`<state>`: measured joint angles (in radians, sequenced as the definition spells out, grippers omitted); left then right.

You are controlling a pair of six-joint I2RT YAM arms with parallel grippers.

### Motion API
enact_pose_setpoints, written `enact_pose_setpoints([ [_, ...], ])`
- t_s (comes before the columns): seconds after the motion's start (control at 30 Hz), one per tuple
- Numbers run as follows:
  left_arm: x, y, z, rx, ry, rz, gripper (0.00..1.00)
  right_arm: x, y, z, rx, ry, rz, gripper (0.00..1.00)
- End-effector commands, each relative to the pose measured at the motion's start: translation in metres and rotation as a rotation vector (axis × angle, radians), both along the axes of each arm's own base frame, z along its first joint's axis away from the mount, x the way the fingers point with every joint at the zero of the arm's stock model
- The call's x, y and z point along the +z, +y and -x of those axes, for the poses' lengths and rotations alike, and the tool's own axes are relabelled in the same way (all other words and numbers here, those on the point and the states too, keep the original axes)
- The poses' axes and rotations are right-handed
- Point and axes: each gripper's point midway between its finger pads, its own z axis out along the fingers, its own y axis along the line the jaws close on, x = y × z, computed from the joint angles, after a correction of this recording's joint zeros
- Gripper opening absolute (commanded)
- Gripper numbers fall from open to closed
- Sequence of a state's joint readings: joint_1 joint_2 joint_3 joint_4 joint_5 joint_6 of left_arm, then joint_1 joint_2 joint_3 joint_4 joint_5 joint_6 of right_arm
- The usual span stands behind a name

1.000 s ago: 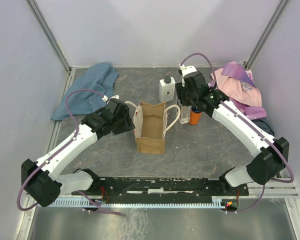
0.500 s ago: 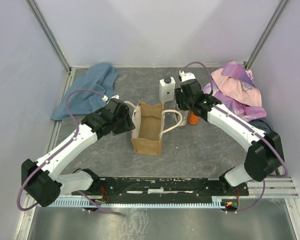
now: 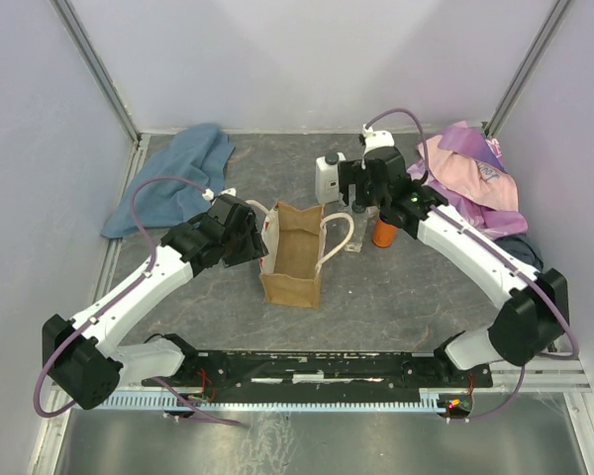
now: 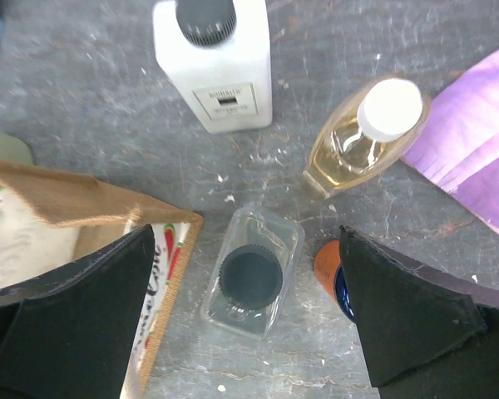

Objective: Take the personal care products out of the canvas bag

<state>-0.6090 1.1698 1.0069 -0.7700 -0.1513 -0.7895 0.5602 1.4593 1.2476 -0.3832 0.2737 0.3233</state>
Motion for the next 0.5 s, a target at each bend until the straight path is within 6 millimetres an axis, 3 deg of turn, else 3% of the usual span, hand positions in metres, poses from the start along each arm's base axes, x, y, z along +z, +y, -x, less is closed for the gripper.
enact_pose_setpoints([
  [0.0,0.014,-0.011,-0.007,0.014,-0.035,0.067,0.63,0.099,-0.003,0.008,-0.01,-0.181,-0.138,0.99],
  [0.1,0.019,-0.012,-0.006,0.009,-0.044,0.077,0.63,0.12,-0.005,0.022,0.022,-0.2,-0.162,0.99],
  [0.2,0.025,-0.014,-0.005,0.004,-0.051,0.098,0.63,0.128,-0.004,0.034,0.053,-0.191,-0.183,0.98],
  [0.3,0.036,-0.015,-0.003,0.01,-0.071,0.131,0.66,0.124,-0.005,0.044,0.07,-0.154,-0.178,0.98],
  [0.47,0.073,-0.018,-0.001,0.003,-0.142,0.19,0.74,0.108,-0.004,0.053,0.095,-0.082,-0.159,1.0],
])
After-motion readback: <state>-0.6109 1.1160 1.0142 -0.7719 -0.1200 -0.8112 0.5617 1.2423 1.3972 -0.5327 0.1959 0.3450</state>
